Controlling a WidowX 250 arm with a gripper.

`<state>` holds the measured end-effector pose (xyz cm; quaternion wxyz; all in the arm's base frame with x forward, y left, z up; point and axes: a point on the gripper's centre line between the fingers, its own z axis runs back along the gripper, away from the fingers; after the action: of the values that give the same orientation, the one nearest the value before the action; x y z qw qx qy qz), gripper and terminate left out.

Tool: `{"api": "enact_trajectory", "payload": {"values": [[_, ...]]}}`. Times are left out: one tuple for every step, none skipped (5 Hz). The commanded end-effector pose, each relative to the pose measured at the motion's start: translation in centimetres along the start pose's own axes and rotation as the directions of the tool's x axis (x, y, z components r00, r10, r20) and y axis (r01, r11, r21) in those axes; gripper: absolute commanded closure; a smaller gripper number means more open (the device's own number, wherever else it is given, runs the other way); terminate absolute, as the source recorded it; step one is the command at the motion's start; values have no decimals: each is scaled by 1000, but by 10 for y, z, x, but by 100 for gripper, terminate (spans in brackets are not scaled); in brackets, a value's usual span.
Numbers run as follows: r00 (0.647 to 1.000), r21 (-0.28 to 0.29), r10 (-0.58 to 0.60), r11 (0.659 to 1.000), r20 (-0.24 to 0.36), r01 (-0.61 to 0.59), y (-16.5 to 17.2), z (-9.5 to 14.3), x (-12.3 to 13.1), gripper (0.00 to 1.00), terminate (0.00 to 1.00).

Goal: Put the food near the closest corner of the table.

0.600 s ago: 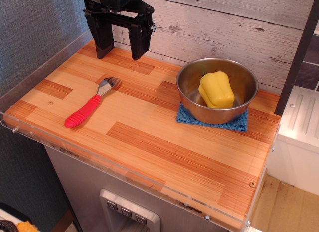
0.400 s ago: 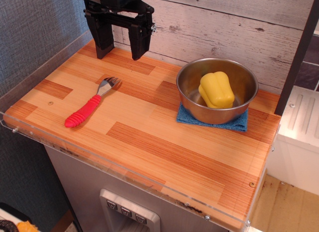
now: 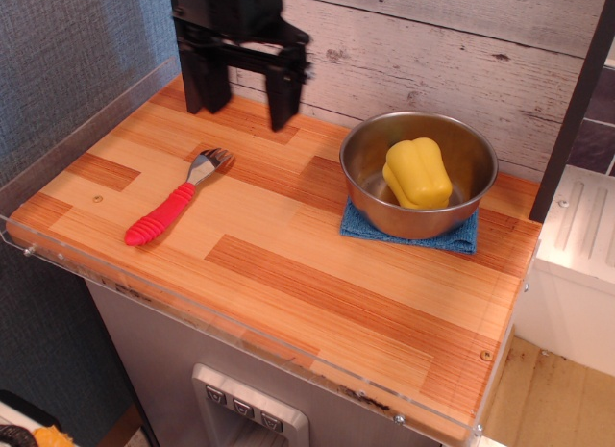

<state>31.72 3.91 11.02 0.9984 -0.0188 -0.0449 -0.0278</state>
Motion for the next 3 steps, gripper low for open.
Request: {"api": "enact_trajectory", "payload": {"values": [[995, 35, -17, 999, 101, 14, -41, 13, 41, 0, 0], [991, 21, -11, 1000, 130, 9, -58, 7, 58, 0, 0], [993, -6, -7, 1000, 115, 7, -72, -5, 72, 0, 0]]}}
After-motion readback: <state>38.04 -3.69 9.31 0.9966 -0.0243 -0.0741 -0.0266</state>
